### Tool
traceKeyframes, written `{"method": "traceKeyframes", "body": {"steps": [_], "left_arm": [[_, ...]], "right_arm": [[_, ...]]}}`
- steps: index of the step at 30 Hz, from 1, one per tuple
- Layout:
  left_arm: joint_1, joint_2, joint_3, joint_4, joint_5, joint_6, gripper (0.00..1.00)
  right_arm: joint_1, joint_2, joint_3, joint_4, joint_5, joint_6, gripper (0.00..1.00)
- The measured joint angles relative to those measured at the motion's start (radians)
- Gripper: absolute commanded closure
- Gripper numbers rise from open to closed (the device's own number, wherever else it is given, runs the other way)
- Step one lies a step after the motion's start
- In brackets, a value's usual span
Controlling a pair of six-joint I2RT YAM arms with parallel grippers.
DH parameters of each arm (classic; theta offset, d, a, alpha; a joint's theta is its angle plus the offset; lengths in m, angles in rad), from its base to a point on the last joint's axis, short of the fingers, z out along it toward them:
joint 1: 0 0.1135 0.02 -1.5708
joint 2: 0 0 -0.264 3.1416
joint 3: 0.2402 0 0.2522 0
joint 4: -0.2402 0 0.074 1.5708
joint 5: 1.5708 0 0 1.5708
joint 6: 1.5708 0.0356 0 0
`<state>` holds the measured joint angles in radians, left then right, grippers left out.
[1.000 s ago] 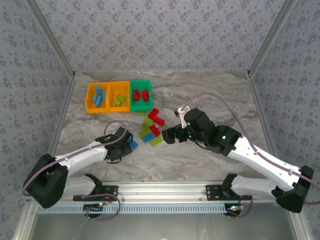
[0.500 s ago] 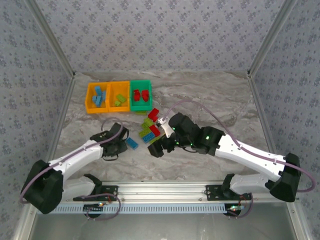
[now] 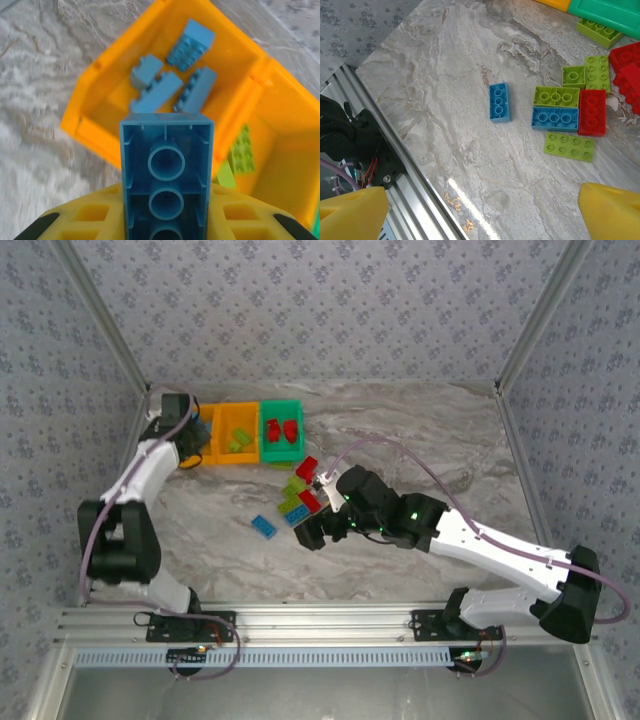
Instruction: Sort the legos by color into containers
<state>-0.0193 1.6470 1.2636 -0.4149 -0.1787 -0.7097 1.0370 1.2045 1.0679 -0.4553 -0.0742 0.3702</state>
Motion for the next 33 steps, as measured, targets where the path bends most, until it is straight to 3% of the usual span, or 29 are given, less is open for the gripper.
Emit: {"method": "traceKeyframes", "body": {"steps": [3, 8, 11, 14, 19, 23, 26, 29, 33], "left_arm": [[0.027, 0.163, 0.134, -0.006, 0.011, 0.037, 0.65], [0.042, 0.303, 0.235, -0.010, 0.050, 0.083, 0.49], [0.044, 0.303, 0.236, -0.022, 0.063, 0.089, 0.47], [0.042, 0.268, 0.202, -0.014, 0.068, 0.079, 0.52], [0.002, 0.066, 0.002, -0.023, 0.064, 0.028, 0.53], [-0.108, -0.214, -0.219, -0.029, 0.064, -0.053, 0.54], [-0.241, -0.423, -0.373, -0.032, 0.050, -0.129, 0.55], [-0.376, -0.558, -0.483, -0.052, 0.021, -0.208, 0.55], [-0.546, -0.626, -0.592, -0.064, -0.014, -0.313, 0.52]], "right_arm": [[0.000, -0.012, -0.005, -0.001, 0.016, 0.008, 0.00], [0.000, -0.038, -0.018, -0.005, 0.037, 0.016, 0.00], [0.000, -0.042, -0.026, -0.009, 0.051, 0.023, 0.00], [0.000, -0.042, -0.033, -0.008, 0.058, 0.030, 0.00], [0.000, -0.036, -0.038, -0.002, 0.063, 0.034, 0.00], [-0.003, -0.005, -0.038, 0.010, 0.064, 0.034, 0.00], [-0.007, 0.021, -0.038, 0.015, 0.064, 0.035, 0.00], [-0.010, 0.042, -0.038, 0.021, 0.063, 0.041, 0.00], [-0.010, 0.068, -0.038, 0.031, 0.063, 0.045, 0.00]]}}
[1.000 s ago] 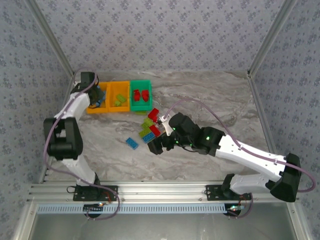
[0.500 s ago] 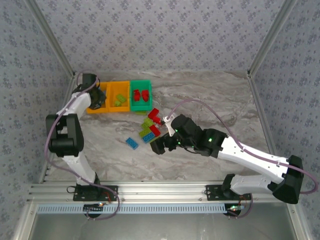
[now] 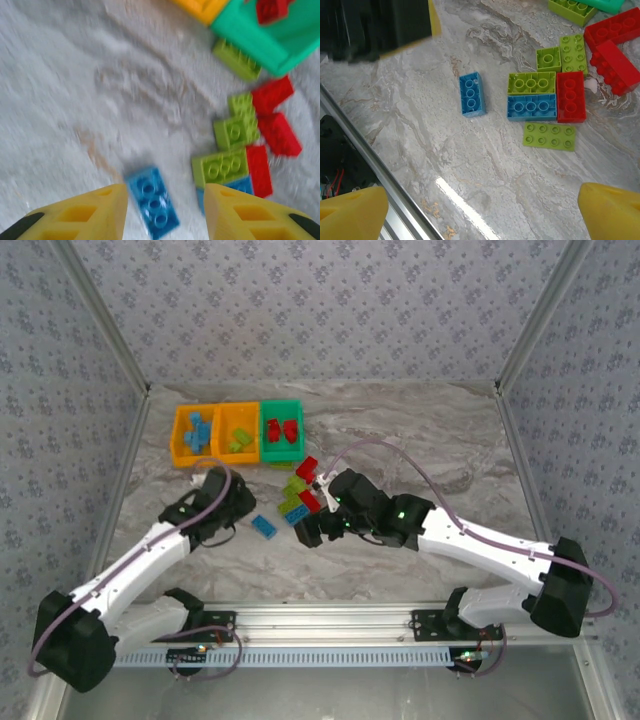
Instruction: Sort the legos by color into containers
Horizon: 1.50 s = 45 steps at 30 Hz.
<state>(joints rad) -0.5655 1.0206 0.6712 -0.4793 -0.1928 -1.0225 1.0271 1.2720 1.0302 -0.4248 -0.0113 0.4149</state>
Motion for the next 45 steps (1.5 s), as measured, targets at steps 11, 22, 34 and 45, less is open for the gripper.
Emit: {"method": "traceKeyframes", "body": {"steps": [11, 22, 34, 45], "left_arm": [[-0.146, 0.310, 0.005, 0.050, -0.011, -0.085, 0.38], [-0.117, 0.486, 0.071, 0.099, 0.001, -0.052, 0.59], [-0.036, 0.304, 0.029, 0.059, -0.004, -0.007, 0.73], [0.445, 0.407, 0.457, 0.005, -0.056, 0.249, 0.73]], "right_arm": [[0.001, 0.026, 0.000, 0.011, -0.003, 0.023, 0.00], [0.001, 0.011, 0.000, 0.003, 0.001, 0.041, 0.00], [0.001, 0.011, -0.005, 0.003, 0.000, 0.042, 0.00], [0.003, -0.022, -0.018, 0.000, 0.002, 0.042, 0.00]]}}
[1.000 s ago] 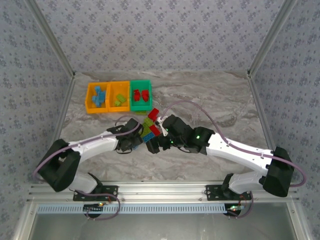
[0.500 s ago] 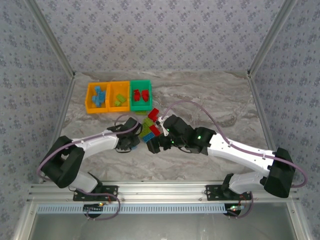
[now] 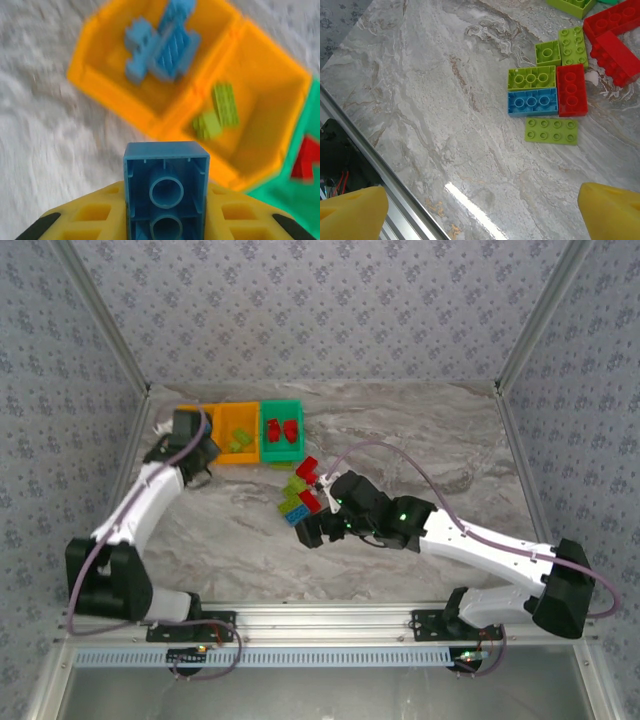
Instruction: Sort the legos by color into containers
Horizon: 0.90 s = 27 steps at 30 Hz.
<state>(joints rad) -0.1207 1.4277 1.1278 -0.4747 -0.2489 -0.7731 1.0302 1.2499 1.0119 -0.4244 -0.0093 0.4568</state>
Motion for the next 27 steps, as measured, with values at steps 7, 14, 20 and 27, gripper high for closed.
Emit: {"method": "traceKeyframes", "body": {"steps": [7, 14, 20, 27], "left_arm": [[0.140, 0.474, 0.433, -0.095, -0.060, 0.119, 0.71], [0.125, 0.653, 0.588, -0.149, -0.120, 0.209, 0.53], [0.121, 0.655, 0.642, -0.161, -0.171, 0.249, 0.44], [0.097, 0.466, 0.487, -0.163, -0.136, 0.198, 0.48]], "right_arm": [[0.000, -0.037, -0.019, -0.008, 0.013, 0.000, 0.00], [-0.006, -0.048, -0.041, -0.019, 0.022, 0.000, 0.00], [-0.029, -0.047, -0.047, -0.019, 0.021, -0.001, 0.00], [-0.048, -0.006, -0.047, -0.019, 0.025, 0.000, 0.00]]}}
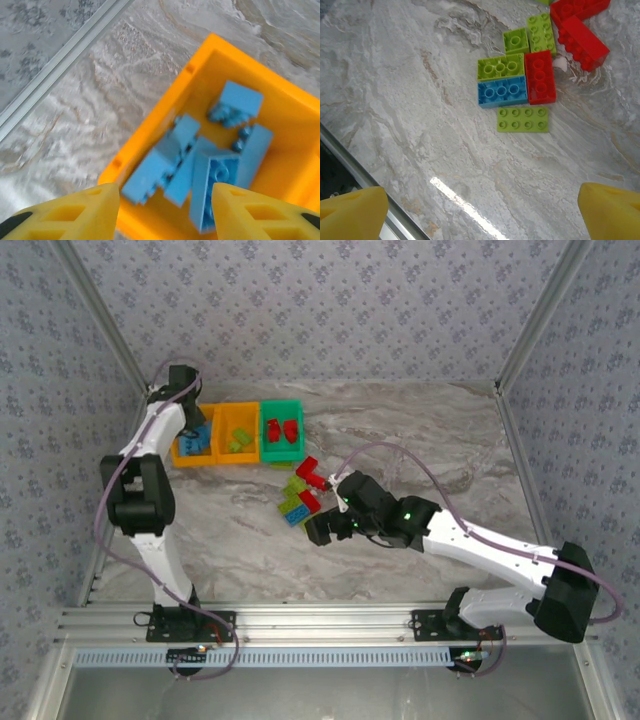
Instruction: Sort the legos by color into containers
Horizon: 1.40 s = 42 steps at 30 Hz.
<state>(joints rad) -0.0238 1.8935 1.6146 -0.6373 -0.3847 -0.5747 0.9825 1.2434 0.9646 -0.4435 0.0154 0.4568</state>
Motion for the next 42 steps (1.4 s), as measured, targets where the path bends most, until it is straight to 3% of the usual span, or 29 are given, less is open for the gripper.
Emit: {"method": "traceKeyframes", "body": {"steps": [3, 10, 16, 18, 21, 24, 31, 38, 42], "left_arm": [[-0.089, -0.242, -0.146, 0.015, 0.026, -0.021, 0.48], [-0.477, -0.697, -0.314, 0.062, 0.049, 0.070, 0.48], [-0.616, -0.931, -0.507, 0.010, 0.181, 0.300, 0.39], [-0.641, -1.000, -0.557, -0.034, 0.249, 0.392, 0.32], [-0.660, -1.098, -0.616, -0.111, 0.362, 0.553, 0.12], [-0.675, -1.165, -0.676, -0.187, 0.433, 0.688, 0.01], [-0.678, -1.297, -0.842, -0.222, 0.519, 0.845, 0.01], [-0.678, -1.338, -0.909, -0.169, 0.668, 0.921, 0.01], [-0.678, -1.349, -0.912, -0.146, 0.704, 0.933, 0.01]], "right_arm": [[-0.005, 0.039, 0.003, -0.001, 0.018, 0.004, 0.00], [-0.012, 0.173, 0.015, -0.001, 0.064, 0.023, 0.00], [-0.016, 0.319, 0.062, 0.007, 0.087, 0.022, 0.00], [-0.016, 0.378, 0.090, 0.009, 0.098, 0.022, 0.00], [-0.019, 0.473, 0.144, 0.016, 0.113, 0.014, 0.00], [-0.019, 0.549, 0.183, 0.027, 0.118, 0.005, 0.00], [-0.025, 0.639, 0.225, 0.057, 0.115, -0.007, 0.06], [-0.037, 0.663, 0.231, 0.061, 0.122, -0.018, 0.34], [-0.038, 0.650, 0.218, 0.072, 0.122, -0.002, 0.43]]}}
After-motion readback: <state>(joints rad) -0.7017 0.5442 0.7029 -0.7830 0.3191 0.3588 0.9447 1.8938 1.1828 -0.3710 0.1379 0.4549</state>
